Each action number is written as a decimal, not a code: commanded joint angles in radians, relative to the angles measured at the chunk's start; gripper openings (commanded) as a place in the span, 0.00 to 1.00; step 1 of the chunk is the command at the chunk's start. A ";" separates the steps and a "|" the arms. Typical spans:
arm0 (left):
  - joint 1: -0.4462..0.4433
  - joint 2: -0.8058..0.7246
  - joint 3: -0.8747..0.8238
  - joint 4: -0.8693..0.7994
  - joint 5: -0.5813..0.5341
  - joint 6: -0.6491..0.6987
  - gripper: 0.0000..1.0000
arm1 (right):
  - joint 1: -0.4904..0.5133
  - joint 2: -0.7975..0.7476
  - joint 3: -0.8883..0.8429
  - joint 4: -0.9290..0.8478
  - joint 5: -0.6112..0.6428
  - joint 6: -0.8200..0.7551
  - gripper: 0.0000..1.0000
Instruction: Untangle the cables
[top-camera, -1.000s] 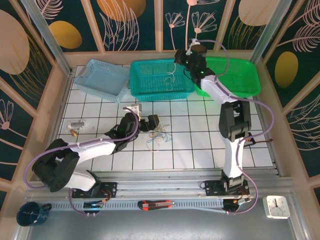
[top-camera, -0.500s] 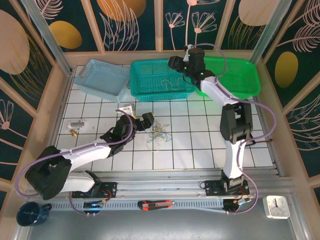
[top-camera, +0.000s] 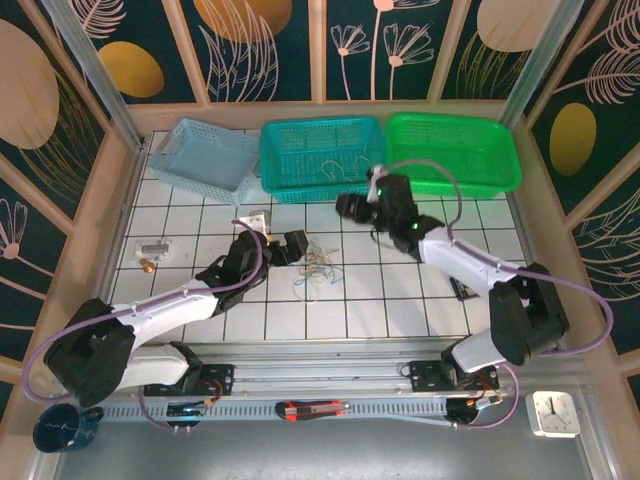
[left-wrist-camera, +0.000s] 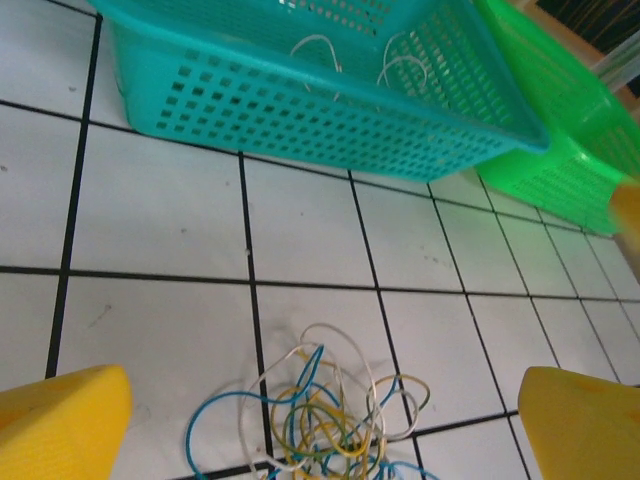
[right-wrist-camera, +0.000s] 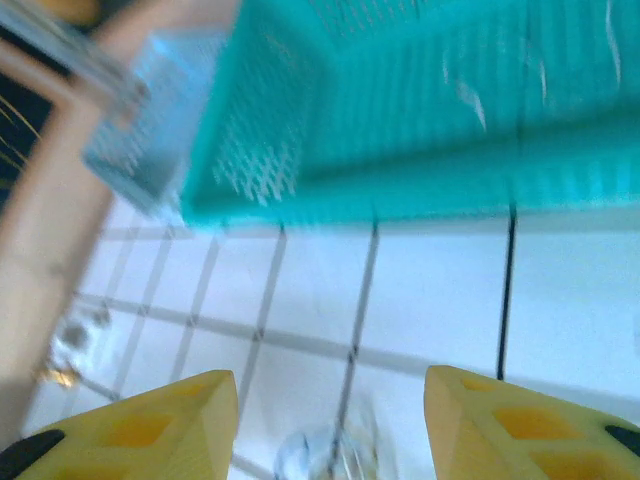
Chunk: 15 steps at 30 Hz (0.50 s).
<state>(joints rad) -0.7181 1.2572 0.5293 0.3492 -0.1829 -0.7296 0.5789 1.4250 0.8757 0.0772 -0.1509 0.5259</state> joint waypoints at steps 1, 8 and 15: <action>0.005 0.006 0.021 -0.079 0.057 0.049 0.99 | 0.081 -0.114 -0.123 -0.055 0.087 0.079 0.52; 0.005 0.060 0.047 -0.140 0.098 0.093 0.99 | 0.201 -0.212 -0.312 -0.090 0.134 0.214 0.54; 0.006 0.180 0.110 -0.191 0.167 0.141 0.99 | 0.222 -0.147 -0.345 0.011 0.044 0.295 0.54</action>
<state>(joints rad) -0.7181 1.4029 0.5983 0.2070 -0.0608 -0.6285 0.7937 1.2465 0.5411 0.0154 -0.0753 0.7570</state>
